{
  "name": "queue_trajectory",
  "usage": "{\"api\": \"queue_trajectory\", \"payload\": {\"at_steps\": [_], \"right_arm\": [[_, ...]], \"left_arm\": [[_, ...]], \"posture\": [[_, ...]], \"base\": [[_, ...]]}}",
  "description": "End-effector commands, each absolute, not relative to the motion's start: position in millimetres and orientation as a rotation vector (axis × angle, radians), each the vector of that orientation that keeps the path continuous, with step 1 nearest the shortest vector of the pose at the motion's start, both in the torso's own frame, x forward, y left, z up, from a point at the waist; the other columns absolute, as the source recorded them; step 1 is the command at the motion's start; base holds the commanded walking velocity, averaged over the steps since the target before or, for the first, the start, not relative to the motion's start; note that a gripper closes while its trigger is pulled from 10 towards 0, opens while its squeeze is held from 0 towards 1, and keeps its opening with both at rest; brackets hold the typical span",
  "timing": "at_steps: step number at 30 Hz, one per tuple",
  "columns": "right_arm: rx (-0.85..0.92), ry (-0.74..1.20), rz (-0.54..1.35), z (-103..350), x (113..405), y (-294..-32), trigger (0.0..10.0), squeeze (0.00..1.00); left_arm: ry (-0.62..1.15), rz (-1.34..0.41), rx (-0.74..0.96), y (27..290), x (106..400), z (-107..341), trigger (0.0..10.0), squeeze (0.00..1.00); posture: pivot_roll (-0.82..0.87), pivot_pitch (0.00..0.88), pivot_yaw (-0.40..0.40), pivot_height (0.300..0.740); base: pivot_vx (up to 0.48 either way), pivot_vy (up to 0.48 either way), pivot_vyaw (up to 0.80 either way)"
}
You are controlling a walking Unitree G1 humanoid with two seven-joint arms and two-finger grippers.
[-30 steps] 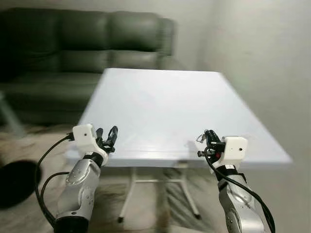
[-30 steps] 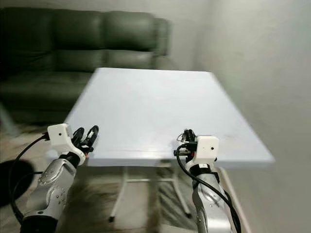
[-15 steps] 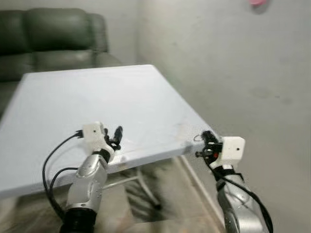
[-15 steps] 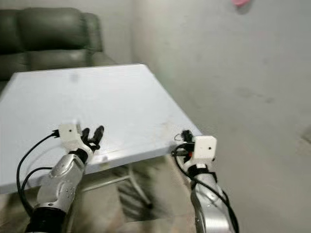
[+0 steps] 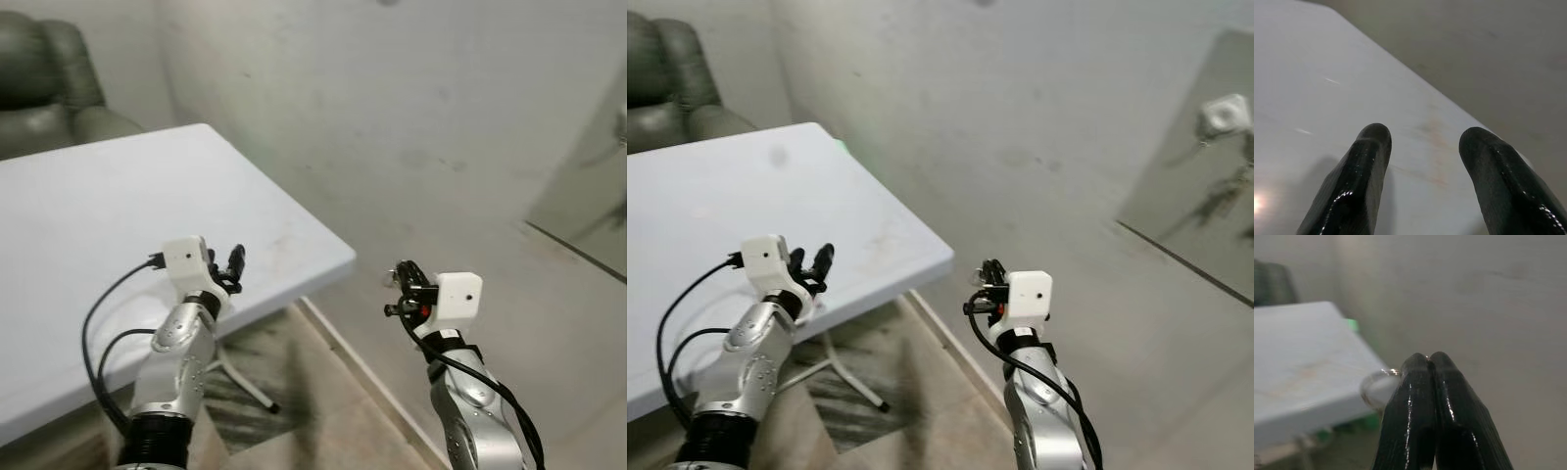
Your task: Hang keys on a hook
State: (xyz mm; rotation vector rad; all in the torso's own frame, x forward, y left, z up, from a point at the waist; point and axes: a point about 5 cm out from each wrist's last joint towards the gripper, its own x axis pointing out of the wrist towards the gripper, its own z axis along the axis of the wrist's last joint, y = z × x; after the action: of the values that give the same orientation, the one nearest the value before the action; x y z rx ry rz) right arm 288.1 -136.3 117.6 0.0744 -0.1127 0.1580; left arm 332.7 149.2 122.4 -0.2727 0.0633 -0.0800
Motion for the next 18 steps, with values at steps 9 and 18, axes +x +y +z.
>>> {"api": "queue_trajectory", "payload": {"at_steps": [9,18], "right_arm": [[0.059,-0.130,0.155,123.5,291.7,-137.5,10.0,0.00],[0.067,-0.130,0.154,124.0,291.9,-135.2,10.0,0.00]], "left_arm": [[0.035,-0.088,-0.239,150.7,333.4,130.2,10.0,0.00],[0.031,-0.109,-0.282,142.4,330.0,130.8,10.0,0.00]], "posture": [[0.03,0.000,-0.034,0.740],[0.03,0.000,-0.035,0.740]], "base": [[0.000,0.000,-0.77],[0.000,0.000,-0.77]]}}
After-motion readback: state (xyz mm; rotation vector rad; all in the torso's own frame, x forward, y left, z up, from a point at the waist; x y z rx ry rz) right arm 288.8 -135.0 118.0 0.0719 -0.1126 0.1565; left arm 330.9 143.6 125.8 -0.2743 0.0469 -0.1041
